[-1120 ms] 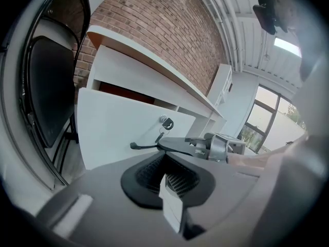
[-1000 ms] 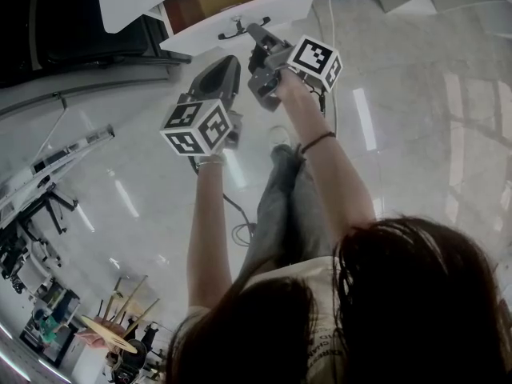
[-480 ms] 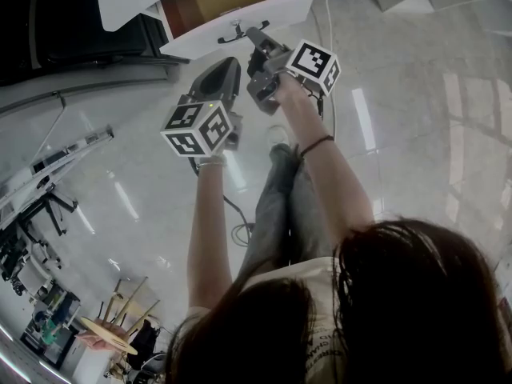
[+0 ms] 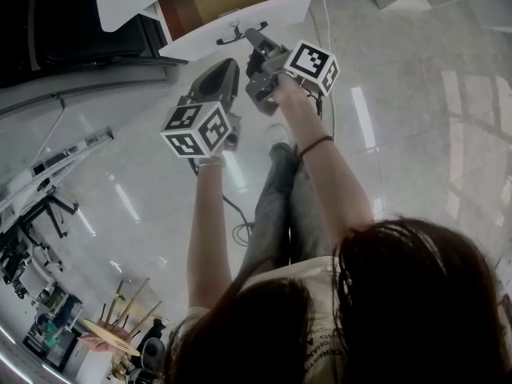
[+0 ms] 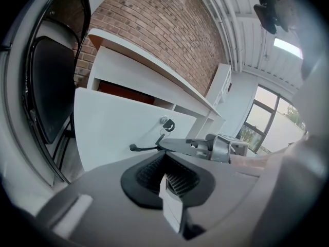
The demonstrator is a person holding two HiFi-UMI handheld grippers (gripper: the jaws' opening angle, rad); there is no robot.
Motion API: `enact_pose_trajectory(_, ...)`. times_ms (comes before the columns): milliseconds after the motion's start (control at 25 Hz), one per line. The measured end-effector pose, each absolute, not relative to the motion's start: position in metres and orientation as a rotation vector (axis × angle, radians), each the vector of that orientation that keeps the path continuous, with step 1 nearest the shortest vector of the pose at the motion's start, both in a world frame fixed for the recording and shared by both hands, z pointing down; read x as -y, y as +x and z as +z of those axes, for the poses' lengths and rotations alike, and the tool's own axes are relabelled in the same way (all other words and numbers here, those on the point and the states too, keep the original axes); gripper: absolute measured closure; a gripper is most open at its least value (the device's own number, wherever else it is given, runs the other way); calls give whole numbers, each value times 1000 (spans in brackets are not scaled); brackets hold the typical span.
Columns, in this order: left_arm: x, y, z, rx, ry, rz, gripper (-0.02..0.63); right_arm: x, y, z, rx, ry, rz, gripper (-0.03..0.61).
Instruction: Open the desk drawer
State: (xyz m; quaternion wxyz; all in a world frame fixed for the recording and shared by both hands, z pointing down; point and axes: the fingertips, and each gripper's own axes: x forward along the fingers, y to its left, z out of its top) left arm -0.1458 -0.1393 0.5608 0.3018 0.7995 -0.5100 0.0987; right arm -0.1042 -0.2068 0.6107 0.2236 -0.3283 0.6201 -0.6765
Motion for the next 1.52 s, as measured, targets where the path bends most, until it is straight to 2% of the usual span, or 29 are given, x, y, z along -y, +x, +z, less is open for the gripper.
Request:
enact_pose_trajectory(1000,127,-138,550,1356,2123,260,612,192,-93,605,-1780,-906,-1868,544)
enact_pose_trajectory(1200,135,-145,558,1349,2124,266,612,199,-101,613,-1775,-915,-1875,512)
enact_pose_trajectory(1520,130,-139,546,1356,2116,259,612,185,-89,604,-1863,-942,-1891,502)
